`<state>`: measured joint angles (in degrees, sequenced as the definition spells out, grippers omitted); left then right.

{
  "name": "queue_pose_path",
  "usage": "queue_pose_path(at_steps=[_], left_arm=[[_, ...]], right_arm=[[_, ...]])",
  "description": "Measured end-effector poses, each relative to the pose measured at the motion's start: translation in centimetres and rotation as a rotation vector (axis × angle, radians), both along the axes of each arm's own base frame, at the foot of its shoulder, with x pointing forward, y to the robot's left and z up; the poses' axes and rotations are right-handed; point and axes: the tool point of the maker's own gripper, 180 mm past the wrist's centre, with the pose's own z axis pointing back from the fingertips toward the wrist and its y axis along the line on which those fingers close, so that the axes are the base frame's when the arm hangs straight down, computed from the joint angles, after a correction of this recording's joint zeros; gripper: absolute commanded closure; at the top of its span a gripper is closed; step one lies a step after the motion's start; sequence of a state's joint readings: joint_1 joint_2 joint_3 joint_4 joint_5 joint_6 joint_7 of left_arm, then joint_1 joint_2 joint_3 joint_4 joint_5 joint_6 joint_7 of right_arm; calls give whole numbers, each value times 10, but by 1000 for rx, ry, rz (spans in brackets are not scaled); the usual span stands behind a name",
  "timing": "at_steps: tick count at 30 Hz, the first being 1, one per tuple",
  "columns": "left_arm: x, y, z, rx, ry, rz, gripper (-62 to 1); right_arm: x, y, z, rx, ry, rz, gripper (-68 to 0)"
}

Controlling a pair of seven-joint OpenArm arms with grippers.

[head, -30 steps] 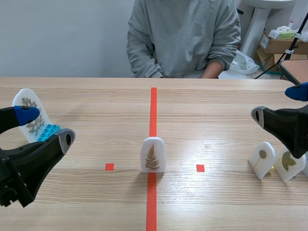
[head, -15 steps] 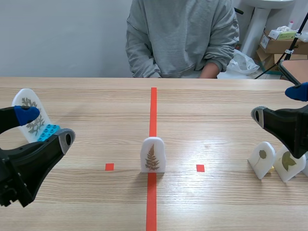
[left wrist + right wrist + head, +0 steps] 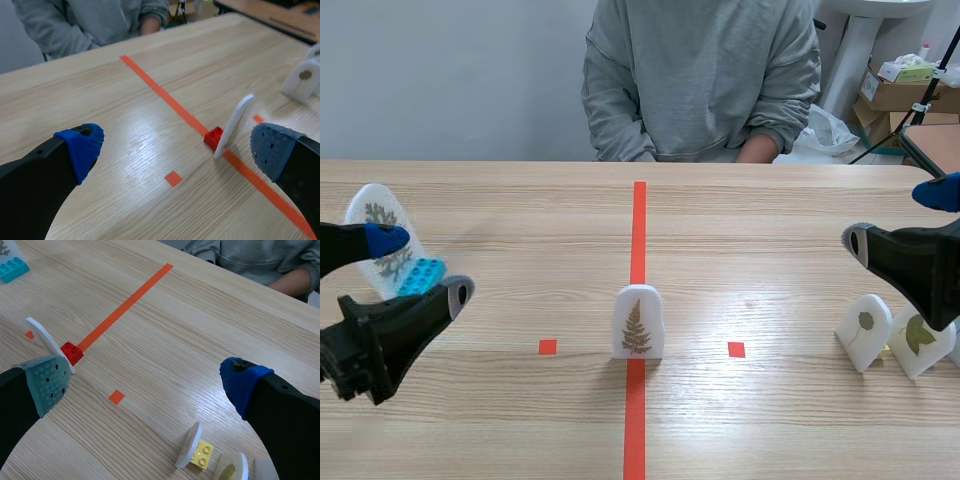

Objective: Do the leaf sorting experiment

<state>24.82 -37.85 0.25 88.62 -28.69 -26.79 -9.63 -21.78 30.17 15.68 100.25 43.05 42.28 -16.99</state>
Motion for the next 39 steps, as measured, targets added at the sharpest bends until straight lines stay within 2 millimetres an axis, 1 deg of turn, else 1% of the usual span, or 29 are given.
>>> queue_pose_path(at_steps=[4, 10, 13, 16, 20, 23, 24, 28, 31, 39], left_arm=[[-4, -10, -19, 49, 40, -109, -623], [-9, -32, -34, 111, 55, -249, -623], [-11, -42, -45, 140, 63, -299, -623], [-13, -48, -60, 196, 61, -360, -623], [-7, -48, -79, 229, 86, -375, -623], [5, -50, -84, 211, 85, -352, -623], [9, -51, -85, 204, 83, -346, -619], [17, -65, -92, 210, 68, -370, -523], [19, -79, -95, 180, 73, -380, -480], [22, -106, -104, 135, 81, -391, -475]], right_arm=[[0, 0, 0, 0, 0, 0, -621], [0, 0, 0, -1, 1, 0, -621], [0, 0, 0, -1, 1, 0, -621], [0, 0, -1, -3, 4, 0, -621], [0, 0, -1, -3, 3, 0, -621], [0, 0, -1, -4, 4, 0, -621], [0, 0, -1, -4, 4, 0, -621], [0, 0, -1, -3, 3, 0, -621], [0, 0, -1, -3, 3, 0, -621], [0, 0, -1, -4, 4, 0, -621]])
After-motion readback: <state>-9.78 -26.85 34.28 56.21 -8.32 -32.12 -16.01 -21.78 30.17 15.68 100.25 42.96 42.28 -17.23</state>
